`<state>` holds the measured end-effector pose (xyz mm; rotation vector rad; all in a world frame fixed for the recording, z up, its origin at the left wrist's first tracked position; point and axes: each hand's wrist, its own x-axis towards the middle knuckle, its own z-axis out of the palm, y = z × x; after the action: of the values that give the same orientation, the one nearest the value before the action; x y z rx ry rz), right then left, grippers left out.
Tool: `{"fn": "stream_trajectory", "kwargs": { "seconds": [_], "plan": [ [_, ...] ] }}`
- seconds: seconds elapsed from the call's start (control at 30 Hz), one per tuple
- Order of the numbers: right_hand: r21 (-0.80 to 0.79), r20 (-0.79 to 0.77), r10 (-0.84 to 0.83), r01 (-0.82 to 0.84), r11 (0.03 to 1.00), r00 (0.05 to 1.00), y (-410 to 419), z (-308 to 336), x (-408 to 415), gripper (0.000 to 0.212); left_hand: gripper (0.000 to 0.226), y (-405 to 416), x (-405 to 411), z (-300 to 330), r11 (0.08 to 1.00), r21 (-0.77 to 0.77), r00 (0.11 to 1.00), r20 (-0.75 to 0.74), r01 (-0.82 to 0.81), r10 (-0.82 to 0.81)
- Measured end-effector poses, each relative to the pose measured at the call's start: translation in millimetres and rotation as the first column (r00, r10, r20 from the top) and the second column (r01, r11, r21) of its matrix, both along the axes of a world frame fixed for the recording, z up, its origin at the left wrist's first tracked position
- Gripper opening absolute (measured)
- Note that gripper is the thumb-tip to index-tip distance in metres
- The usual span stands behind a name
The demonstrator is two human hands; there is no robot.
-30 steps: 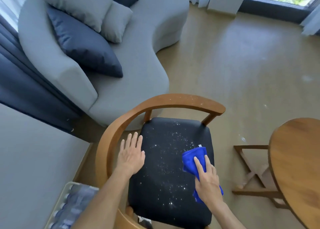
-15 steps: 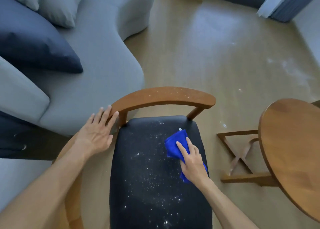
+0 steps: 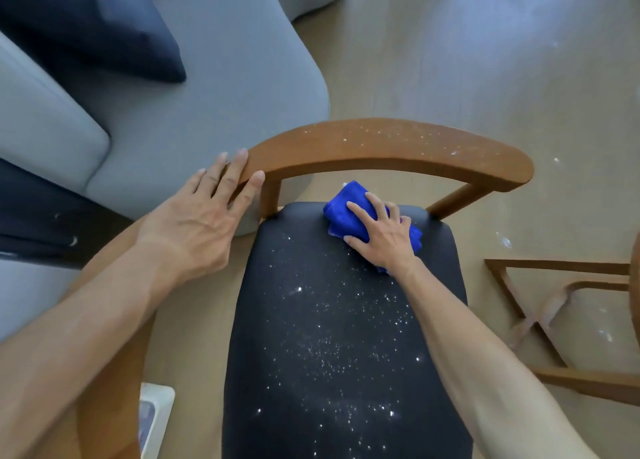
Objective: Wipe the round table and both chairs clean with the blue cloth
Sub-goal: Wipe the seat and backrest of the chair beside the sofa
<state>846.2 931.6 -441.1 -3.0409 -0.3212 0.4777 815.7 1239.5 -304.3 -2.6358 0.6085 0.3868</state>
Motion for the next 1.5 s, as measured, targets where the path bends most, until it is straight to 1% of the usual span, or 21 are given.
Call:
{"fn": "stream_trajectory", "kwargs": {
  "seconds": [0.1,0.23,0.47,0.57,0.63,0.7,0.77,0.8,0.83,0.87,0.9,0.93,1.0,1.1,1.17,1.2,1.27,1.33,1.4,1.47,1.5],
  "plan": [
    [-0.006,0.083,0.02,-0.019,1.0,0.996,-2,0,-3,0.058,0.074,-2,0,5,1.0,0.011,1.0,-0.011,-0.012,0.012],
    [0.108,0.13,-0.003,-0.011,0.994,0.992,0,8,-22,0.05,0.073,-4,0,10,0.999,0.042,1.0,-0.023,0.0,0.001],
    [0.207,0.252,0.013,-0.067,0.976,0.968,13,11,-115,0.052,0.074,-8,-1,18,0.999,0.038,1.0,-0.029,-0.008,0.009],
    [0.26,0.226,0.104,-0.163,0.952,0.969,22,5,-185,0.055,0.075,-9,-1,22,0.999,0.049,0.999,-0.035,-0.006,0.008],
    [0.275,0.2,0.267,-0.315,0.908,0.943,23,4,-243,0.053,0.074,-11,-2,24,0.998,0.059,0.999,-0.044,-0.006,0.009],
    [0.263,0.109,0.475,-0.486,0.833,0.873,15,3,-287,0.046,0.074,-11,-3,26,0.997,0.079,0.999,-0.052,-0.004,0.008],
    [0.165,0.004,0.668,-0.66,0.733,0.744,-2,2,-299,0.036,0.074,-11,-2,25,0.997,0.08,0.999,-0.053,0.002,0.002],
    [0.248,-0.055,0.714,-0.683,0.687,0.698,-7,4,-296,0.034,0.074,-11,-2,23,0.997,0.076,0.999,-0.049,0.007,-0.003],
    [0.28,-0.043,0.784,-0.746,0.604,0.619,-14,3,-286,0.028,0.075,-10,-1,21,0.997,0.074,0.999,-0.041,0.01,-0.007],
    [0.278,-0.022,0.881,-0.844,0.46,0.473,-22,2,-277,0.022,0.075,-9,-1,20,0.997,0.073,0.999,-0.034,0.012,-0.01],
    [0.178,0.024,0.943,-0.93,0.322,0.331,-30,0,-265,0.026,0.075,-8,-1,18,0.997,0.072,1.0,-0.025,0.015,-0.013],
    [0.135,0.07,0.947,-0.944,0.302,0.313,-39,-1,-253,0.032,0.075,-7,-1,15,0.997,0.071,1.0,-0.016,0.024,-0.023],
    [0.141,0.182,0.872,-0.89,0.435,0.455,-59,-4,-220,0.042,0.075,-3,-2,12,0.998,0.053,0.999,0.002,0.034,-0.034],
    [0.075,0.215,0.669,-0.695,0.715,0.711,-85,-1,-163,0.063,0.074,0,-1,8,0.999,0.005,0.998,0.039,0.054,-0.054],
    [0.045,0.234,0.535,-0.558,0.828,0.812,-95,4,-135,0.065,0.075,3,0,3,0.997,-0.017,0.995,0.071,0.077,-0.075],
    [0.058,0.22,0.477,-0.499,0.865,0.851,-95,4,-130,0.062,0.075,5,1,2,0.996,-0.025,0.994,0.083,0.08,-0.078],
    [0.06,0.254,0.408,-0.435,0.898,0.877,-91,2,-131,0.057,0.076,6,1,2,0.995,-0.051,0.992,0.095,0.085,-0.08],
    [0.064,0.282,0.256,-0.284,0.957,0.925,-90,4,-126,0.056,0.077,7,2,2,0.992,-0.076,0.99,0.099,0.104,-0.096],
    [0.108,0.281,-0.063,0.034,0.994,0.958,-95,7,-99,0.058,0.077,8,4,1,0.988,-0.087,0.988,0.096,0.127,-0.119],
    [0.129,0.201,-0.335,0.314,0.941,0.921,-101,9,-70,0.059,0.077,8,4,1,0.99,-0.084,0.991,0.087,0.112,-0.105],
    [0.134,0.171,-0.414,0.396,0.909,0.894,-99,9,-63,0.06,0.076,8,4,2,0.992,-0.075,0.992,0.082,0.104,-0.098]
  ]
}}
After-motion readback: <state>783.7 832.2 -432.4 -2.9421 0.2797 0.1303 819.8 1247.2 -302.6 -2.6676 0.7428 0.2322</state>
